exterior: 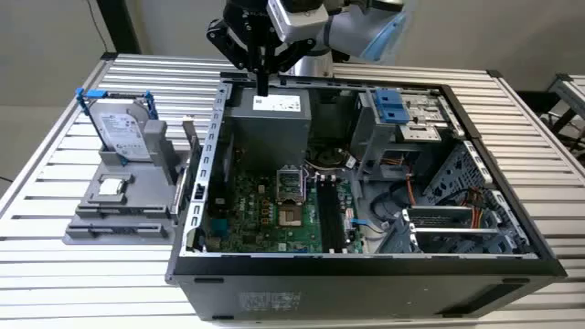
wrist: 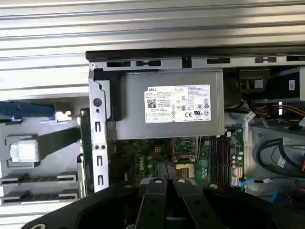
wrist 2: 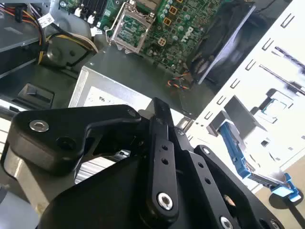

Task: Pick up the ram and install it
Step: 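Reach for the ram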

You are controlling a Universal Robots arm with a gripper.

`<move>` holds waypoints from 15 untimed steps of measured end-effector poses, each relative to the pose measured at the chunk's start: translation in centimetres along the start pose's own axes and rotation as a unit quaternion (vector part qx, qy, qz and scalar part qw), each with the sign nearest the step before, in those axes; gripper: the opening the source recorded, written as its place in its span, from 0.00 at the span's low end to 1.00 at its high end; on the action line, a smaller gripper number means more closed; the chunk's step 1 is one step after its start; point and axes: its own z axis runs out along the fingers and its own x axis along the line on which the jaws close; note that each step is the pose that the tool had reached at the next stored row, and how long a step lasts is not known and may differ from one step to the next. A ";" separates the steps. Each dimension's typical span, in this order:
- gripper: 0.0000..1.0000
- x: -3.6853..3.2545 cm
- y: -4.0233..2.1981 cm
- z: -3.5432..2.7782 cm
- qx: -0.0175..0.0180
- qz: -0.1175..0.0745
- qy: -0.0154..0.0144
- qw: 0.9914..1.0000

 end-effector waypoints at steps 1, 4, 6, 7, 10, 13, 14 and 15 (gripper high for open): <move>0.00 0.00 0.00 0.00 0.000 0.000 0.000 1.000; 0.00 0.00 0.00 0.00 0.000 0.000 0.000 1.000; 0.00 0.06 0.00 -0.01 0.000 0.000 0.000 1.000; 0.00 0.12 -0.01 -0.01 0.000 0.000 0.000 1.000; 0.00 0.23 -0.01 -0.01 0.000 0.000 0.000 1.000; 0.00 0.36 -0.02 -0.01 0.000 0.000 0.000 1.000; 0.00 0.39 -0.03 -0.01 0.000 0.000 0.000 1.000; 0.00 0.41 -0.03 -0.01 0.000 0.000 0.000 1.000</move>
